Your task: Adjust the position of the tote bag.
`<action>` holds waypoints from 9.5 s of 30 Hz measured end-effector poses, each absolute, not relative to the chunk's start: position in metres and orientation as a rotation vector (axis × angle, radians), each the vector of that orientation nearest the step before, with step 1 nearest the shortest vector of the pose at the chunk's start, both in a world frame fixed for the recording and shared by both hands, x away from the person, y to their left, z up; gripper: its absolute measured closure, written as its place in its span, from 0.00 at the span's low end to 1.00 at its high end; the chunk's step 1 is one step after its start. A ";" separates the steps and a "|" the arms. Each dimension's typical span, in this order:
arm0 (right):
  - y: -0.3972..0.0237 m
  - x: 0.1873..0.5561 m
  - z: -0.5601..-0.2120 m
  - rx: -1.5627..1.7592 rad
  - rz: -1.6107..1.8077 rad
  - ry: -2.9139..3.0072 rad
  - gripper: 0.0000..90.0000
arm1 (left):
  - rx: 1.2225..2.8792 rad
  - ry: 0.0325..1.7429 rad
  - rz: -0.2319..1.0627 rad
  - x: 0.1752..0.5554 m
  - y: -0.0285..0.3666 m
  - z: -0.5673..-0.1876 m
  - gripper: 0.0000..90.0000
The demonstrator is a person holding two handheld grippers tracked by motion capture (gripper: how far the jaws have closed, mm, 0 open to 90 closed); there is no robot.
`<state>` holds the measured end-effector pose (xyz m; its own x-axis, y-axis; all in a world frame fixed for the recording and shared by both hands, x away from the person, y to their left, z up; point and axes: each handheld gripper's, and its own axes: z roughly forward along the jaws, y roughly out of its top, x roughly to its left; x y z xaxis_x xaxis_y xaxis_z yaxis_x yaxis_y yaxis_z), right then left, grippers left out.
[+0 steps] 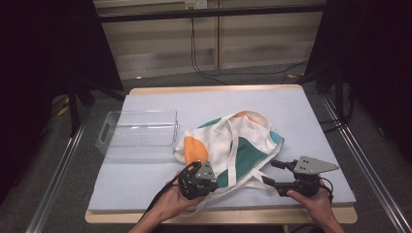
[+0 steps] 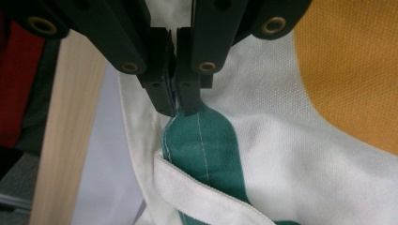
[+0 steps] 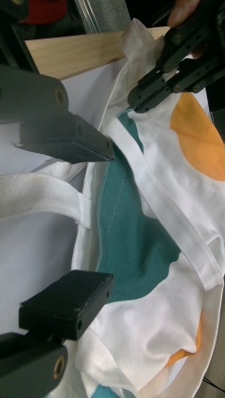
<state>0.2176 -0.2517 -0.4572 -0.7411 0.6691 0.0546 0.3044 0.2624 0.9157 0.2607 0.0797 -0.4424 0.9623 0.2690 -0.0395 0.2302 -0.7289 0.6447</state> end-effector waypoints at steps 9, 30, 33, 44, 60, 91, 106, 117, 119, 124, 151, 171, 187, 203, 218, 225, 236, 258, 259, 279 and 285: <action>-0.251 0.219 -0.457 0.888 1.469 2.201 0.38 | 2.271 0.390 0.035 0.268 0.098 -0.410 0.98; -0.244 0.234 -0.448 0.856 1.473 2.195 0.47 | 2.063 0.469 0.111 0.306 0.126 -0.346 0.98; -0.249 0.239 -0.445 0.871 1.465 2.180 0.47 | 2.044 0.496 0.120 0.318 0.131 -0.340 0.98; -0.245 0.261 -0.436 0.856 1.468 2.185 0.47 | 1.983 0.605 0.099 0.353 0.151 -0.345 0.98; -0.237 0.317 -0.400 0.821 1.452 2.162 0.45 | 1.948 0.696 0.097 0.394 0.174 -0.353 0.98; -0.194 0.433 -0.384 0.838 1.379 2.407 0.97 | 2.153 0.577 0.061 0.423 0.126 -0.361 0.68; -0.184 0.468 -0.429 1.012 1.272 2.455 0.93 | 2.180 0.856 -0.003 0.469 0.128 -0.408 0.93; -0.186 0.458 -0.428 0.989 1.222 2.428 0.58 | 2.198 0.915 -0.009 0.473 0.128 -0.424 0.93; -0.199 0.439 -0.413 0.965 1.269 2.361 0.49 | 2.209 0.920 -0.014 0.474 0.129 -0.427 0.92; -0.221 0.414 -0.407 0.978 1.259 2.317 0.47 | 2.188 0.937 -0.015 0.473 0.129 -0.428 0.92; -0.281 0.367 -0.427 1.221 1.016 2.454 0.91 | 2.222 0.913 0.047 0.479 0.137 -0.419 0.92; -0.279 0.364 -0.433 1.150 1.156 2.390 0.56 | 2.137 0.801 0.124 0.451 0.138 -0.394 0.51; -0.245 0.376 -0.409 0.987 1.253 2.361 0.51 | 2.117 0.478 0.059 0.360 0.115 -0.375 0.63; -0.192 0.426 -0.420 0.888 1.149 2.564 0.56 | 2.303 0.288 -0.001 0.310 0.065 -0.406 0.55; -0.202 0.478 -0.429 1.070 1.130 2.545 0.94 | 2.340 0.283 -0.020 0.304 0.069 -0.435 0.97; -0.192 0.498 -0.438 1.143 1.053 2.507 0.94 | 2.361 0.250 -0.012 0.298 0.072 -0.439 0.98; -0.188 0.504 -0.458 1.212 0.946 2.475 0.94 | 2.309 0.302 -0.097 0.301 0.077 -0.452 0.98; -0.195 0.458 -0.421 1.101 1.216 2.333 0.36 | 2.131 0.355 -0.041 0.292 0.105 -0.437 0.63; -0.195 0.457 -0.420 1.096 1.227 2.333 0.35 | 2.123 0.365 -0.041 0.292 0.106 -0.436 0.60; -0.198 0.404 -0.408 1.022 1.349 2.285 0.31 | 1.985 0.502 0.068 0.279 0.157 -0.423 0.33; -0.193 0.388 -0.417 1.035 1.341 2.317 0.25 | 1.971 0.543 0.150 0.269 0.184 -0.419 0.23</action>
